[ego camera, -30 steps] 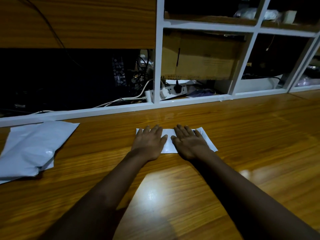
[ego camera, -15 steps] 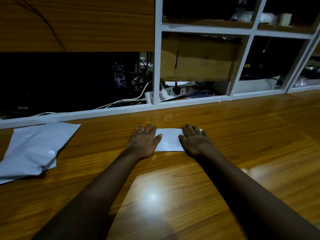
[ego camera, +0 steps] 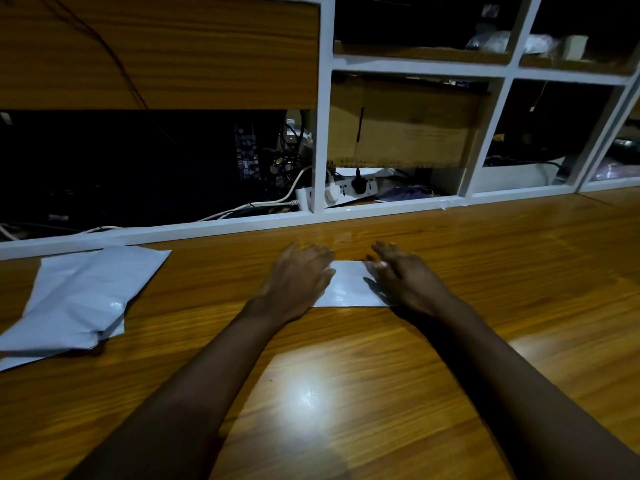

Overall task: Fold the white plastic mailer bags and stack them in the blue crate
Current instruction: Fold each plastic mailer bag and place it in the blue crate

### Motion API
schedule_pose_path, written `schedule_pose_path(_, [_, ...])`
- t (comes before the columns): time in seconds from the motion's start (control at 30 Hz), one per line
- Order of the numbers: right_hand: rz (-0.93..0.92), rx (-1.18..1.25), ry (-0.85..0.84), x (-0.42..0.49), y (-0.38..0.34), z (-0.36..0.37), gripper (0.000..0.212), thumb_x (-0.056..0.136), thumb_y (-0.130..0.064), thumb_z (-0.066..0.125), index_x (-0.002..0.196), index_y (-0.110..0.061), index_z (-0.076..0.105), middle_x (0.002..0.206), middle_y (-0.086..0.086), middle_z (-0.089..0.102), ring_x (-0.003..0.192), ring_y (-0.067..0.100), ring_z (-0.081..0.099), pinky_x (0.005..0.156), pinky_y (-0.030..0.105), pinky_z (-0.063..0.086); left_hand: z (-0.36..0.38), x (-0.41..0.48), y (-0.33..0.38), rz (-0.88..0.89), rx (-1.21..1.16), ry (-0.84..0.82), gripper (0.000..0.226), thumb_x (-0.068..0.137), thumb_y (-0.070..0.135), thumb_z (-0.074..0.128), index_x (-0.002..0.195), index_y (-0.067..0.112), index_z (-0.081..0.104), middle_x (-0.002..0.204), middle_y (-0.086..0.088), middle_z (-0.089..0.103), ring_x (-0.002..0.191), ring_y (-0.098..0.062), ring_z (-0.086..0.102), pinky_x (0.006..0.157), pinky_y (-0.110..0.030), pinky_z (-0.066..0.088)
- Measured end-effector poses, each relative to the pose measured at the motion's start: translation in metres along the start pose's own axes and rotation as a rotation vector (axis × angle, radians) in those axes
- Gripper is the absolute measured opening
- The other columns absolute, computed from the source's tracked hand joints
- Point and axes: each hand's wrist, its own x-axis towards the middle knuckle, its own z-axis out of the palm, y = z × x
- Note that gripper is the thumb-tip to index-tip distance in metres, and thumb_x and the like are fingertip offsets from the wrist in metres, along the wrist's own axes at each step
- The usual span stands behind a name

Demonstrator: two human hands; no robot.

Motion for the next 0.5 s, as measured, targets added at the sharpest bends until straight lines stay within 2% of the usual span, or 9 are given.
schedule_pose_path(0.07, [-0.073, 0.043, -0.012, 0.009, -0.012, 0.003, 0.05, 0.103, -0.033, 0.049, 0.149, -0.016, 0.042, 0.158, 0.003, 0.033, 0.148, 0.02, 0.026, 0.119, 0.033, 0.023, 0.007, 0.008, 0.0, 0.051, -0.05, 0.096, 0.032, 0.096, 0.024, 0.054, 0.119, 0.008, 0.069, 0.12, -0.01, 0.07, 0.112, -0.026, 0.066, 0.098, -0.041, 0.047])
schedule_pose_path(0.1, [-0.091, 0.048, -0.037, 0.013, -0.016, 0.006, 0.05, 0.102, -0.03, 0.052, 0.149, -0.016, 0.043, 0.156, 0.004, 0.036, 0.147, 0.019, 0.029, 0.118, 0.03, 0.024, 0.009, 0.01, 0.0, 0.049, -0.073, 0.087, 0.027, 0.095, 0.021, 0.058, 0.116, 0.008, 0.071, 0.115, -0.01, 0.072, 0.105, -0.027, 0.068, 0.091, -0.039, 0.052])
schedule_pose_path(0.2, [-0.124, 0.06, -0.112, 0.017, -0.022, 0.019, 0.048, 0.1, -0.023, 0.057, 0.146, -0.013, 0.046, 0.15, 0.007, 0.047, 0.14, 0.021, 0.041, 0.112, 0.029, 0.033, 0.015, 0.013, -0.002, 0.032, -0.162, -0.036, 0.022, 0.098, 0.022, 0.058, 0.113, 0.013, 0.071, 0.111, -0.006, 0.072, 0.098, -0.023, 0.067, 0.08, -0.036, 0.053])
schedule_pose_path(0.27, [-0.144, 0.028, -0.14, 0.017, -0.021, 0.023, 0.05, 0.101, -0.028, 0.055, 0.147, -0.012, 0.045, 0.148, 0.007, 0.049, 0.135, 0.023, 0.046, 0.108, 0.033, 0.038, 0.019, 0.013, -0.006, 0.023, -0.207, -0.103, 0.028, 0.099, 0.026, 0.057, 0.122, 0.014, 0.068, 0.12, -0.004, 0.069, 0.107, -0.021, 0.064, 0.085, -0.035, 0.05])
schedule_pose_path(0.33, [-0.14, -0.037, -0.187, 0.018, -0.017, 0.023, 0.057, 0.102, -0.037, 0.051, 0.152, -0.017, 0.035, 0.155, 0.004, 0.041, 0.14, 0.024, 0.04, 0.111, 0.037, 0.035, 0.021, 0.013, -0.01, -0.004, -0.246, -0.156, 0.04, 0.099, 0.032, 0.057, 0.136, 0.018, 0.059, 0.135, 0.0, 0.061, 0.121, -0.018, 0.056, 0.096, -0.031, 0.046])
schedule_pose_path(0.4, [-0.108, -0.137, -0.266, 0.021, -0.011, 0.024, 0.067, 0.1, -0.052, 0.042, 0.157, -0.023, 0.021, 0.162, 0.002, 0.026, 0.148, 0.026, 0.025, 0.118, 0.044, 0.025, 0.023, 0.013, -0.014, -0.014, -0.265, -0.217, 0.051, 0.099, 0.039, 0.054, 0.146, 0.02, 0.048, 0.147, 0.001, 0.05, 0.133, -0.017, 0.047, 0.106, -0.031, 0.04])
schedule_pose_path(0.5, [-0.106, -0.223, -0.348, 0.021, -0.005, 0.024, 0.082, 0.092, -0.068, 0.03, 0.159, -0.026, 0.007, 0.166, 0.001, 0.011, 0.152, 0.018, 0.006, 0.123, 0.042, 0.008, 0.022, 0.011, -0.019, -0.018, -0.22, -0.299, 0.063, 0.099, 0.051, 0.048, 0.153, 0.023, 0.035, 0.156, 0.003, 0.038, 0.142, -0.015, 0.035, 0.114, -0.033, 0.031])
